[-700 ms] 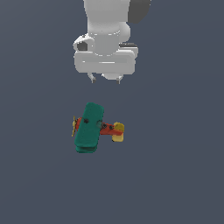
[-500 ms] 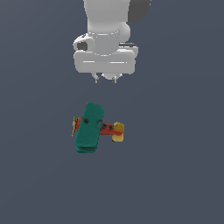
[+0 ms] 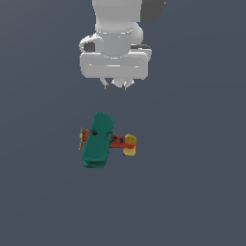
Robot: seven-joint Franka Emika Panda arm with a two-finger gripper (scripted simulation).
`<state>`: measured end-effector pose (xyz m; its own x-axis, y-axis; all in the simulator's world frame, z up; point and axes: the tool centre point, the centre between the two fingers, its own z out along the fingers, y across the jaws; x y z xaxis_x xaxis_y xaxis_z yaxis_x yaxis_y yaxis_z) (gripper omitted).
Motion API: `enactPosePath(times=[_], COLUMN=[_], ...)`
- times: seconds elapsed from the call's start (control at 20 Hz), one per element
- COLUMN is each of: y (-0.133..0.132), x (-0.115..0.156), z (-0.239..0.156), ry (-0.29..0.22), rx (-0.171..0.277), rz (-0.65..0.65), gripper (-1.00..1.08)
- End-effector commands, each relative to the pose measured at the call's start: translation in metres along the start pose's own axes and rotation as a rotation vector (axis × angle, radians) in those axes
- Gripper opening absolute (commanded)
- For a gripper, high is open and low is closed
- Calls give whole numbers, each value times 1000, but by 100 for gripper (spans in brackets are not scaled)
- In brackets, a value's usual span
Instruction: Pick up the object and move it to a goal position.
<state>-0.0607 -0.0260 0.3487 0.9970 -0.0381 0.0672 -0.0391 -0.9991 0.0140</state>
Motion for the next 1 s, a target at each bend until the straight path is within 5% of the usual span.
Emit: enactPosePath(times=[0.0, 0.95], y=[1, 12], x=[-1, -21], z=[4, 66], ry=[-8, -144], rx=[-9, -175], rz=[-13, -268], gripper=[28, 28])
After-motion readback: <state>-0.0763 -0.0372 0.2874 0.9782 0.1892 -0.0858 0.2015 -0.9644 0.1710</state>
